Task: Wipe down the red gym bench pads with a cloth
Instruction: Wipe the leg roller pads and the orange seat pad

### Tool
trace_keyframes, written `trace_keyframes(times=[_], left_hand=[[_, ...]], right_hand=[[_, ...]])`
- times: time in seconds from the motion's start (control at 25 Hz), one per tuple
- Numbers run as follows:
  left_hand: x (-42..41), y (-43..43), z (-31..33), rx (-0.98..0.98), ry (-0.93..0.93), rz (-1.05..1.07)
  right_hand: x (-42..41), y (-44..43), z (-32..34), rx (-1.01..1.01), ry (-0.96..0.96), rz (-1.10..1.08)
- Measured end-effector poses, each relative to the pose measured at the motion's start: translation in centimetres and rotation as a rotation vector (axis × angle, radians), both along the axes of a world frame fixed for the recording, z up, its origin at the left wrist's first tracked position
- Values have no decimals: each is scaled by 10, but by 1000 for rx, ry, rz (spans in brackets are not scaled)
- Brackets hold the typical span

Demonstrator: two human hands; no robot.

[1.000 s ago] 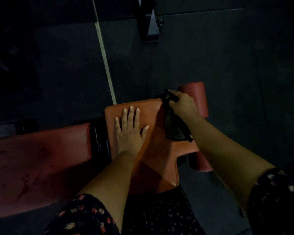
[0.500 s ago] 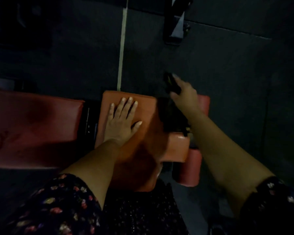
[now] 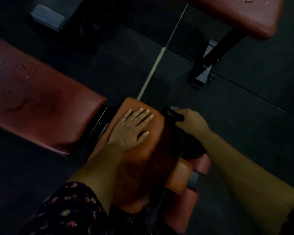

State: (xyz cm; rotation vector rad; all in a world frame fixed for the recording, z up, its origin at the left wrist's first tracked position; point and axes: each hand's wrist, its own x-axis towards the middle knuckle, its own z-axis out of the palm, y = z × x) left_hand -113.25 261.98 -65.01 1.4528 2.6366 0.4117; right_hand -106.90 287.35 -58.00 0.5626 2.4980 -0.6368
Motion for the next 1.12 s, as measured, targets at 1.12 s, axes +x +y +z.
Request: trace_keyframes(times=[1.12], left_hand=[[105, -51, 29, -138, -378, 858]], right_hand=[[-84, -63, 22, 168, -95, 176]])
